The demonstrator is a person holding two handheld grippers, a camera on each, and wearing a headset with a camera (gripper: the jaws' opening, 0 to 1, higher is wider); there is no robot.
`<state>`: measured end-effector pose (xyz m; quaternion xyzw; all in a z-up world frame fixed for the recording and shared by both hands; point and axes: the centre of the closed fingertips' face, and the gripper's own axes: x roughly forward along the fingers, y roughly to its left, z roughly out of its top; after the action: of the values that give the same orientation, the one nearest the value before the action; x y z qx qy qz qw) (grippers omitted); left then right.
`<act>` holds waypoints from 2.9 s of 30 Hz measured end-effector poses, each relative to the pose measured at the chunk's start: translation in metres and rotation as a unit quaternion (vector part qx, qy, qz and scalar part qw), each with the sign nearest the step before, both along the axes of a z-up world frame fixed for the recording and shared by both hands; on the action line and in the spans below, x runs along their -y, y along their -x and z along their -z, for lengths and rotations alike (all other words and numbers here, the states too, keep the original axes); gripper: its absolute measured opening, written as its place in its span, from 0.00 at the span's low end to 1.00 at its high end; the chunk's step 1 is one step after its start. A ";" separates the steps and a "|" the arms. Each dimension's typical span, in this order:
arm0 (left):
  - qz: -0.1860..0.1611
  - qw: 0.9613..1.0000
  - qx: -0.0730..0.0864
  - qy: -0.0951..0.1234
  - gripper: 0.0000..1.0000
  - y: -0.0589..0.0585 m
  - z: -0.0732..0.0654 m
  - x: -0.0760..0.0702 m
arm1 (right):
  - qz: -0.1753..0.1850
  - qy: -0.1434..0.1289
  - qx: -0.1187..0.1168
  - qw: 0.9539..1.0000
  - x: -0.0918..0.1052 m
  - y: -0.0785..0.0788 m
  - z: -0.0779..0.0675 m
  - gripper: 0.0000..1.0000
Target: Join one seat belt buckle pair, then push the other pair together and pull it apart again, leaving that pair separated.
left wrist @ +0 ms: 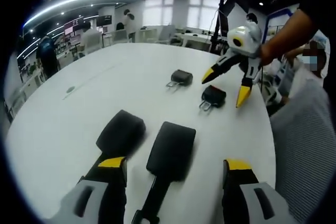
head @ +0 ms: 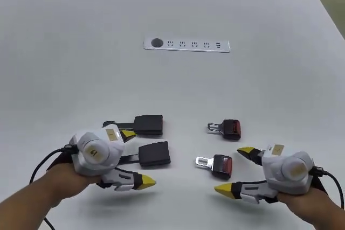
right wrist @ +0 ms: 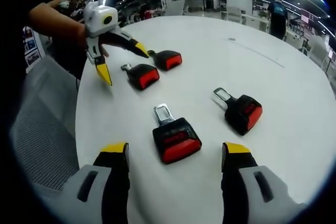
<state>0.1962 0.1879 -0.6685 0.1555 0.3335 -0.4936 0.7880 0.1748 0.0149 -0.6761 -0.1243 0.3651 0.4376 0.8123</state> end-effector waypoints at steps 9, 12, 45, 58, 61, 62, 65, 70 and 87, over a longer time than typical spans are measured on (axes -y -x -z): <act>0.038 0.999 -0.010 -0.019 0.65 0.002 0.010 0.008 | -0.042 0.014 -0.003 0.999 0.002 0.008 0.006 0.64; 0.046 0.999 -0.011 -0.023 0.64 0.001 0.015 0.007 | -0.050 0.018 0.004 0.999 0.001 0.007 0.007 0.61; 0.216 0.973 0.012 -0.078 0.34 0.010 0.020 0.008 | -0.150 0.063 -0.013 0.987 0.005 -0.004 0.017 0.33; 0.197 0.977 0.007 -0.081 0.33 0.006 0.026 0.007 | -0.159 0.072 -0.001 0.985 -0.014 -0.008 0.019 0.33; 0.199 0.976 0.007 -0.085 0.33 0.007 0.024 0.008 | -0.164 0.068 -0.001 0.984 -0.020 -0.008 0.019 0.33; 0.199 0.976 0.007 -0.087 0.33 0.006 0.025 0.008 | -0.164 0.067 -0.001 0.984 -0.021 -0.009 0.018 0.33; 0.198 0.976 0.005 -0.090 0.33 0.007 0.024 0.008 | -0.167 0.065 -0.001 0.984 -0.027 -0.008 0.018 0.33; 0.198 0.976 0.005 -0.093 0.33 0.007 0.024 0.008 | -0.168 0.066 0.007 0.984 -0.038 -0.012 0.019 0.33; 0.205 0.973 0.001 -0.105 0.33 0.007 0.024 0.008 | -0.176 0.045 0.014 0.983 -0.081 -0.015 0.018 0.33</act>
<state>0.1887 0.1804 -0.6926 0.3030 0.3435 -0.6063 0.6501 0.1899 0.0958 -0.6937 -0.2292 0.3448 0.5555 0.7212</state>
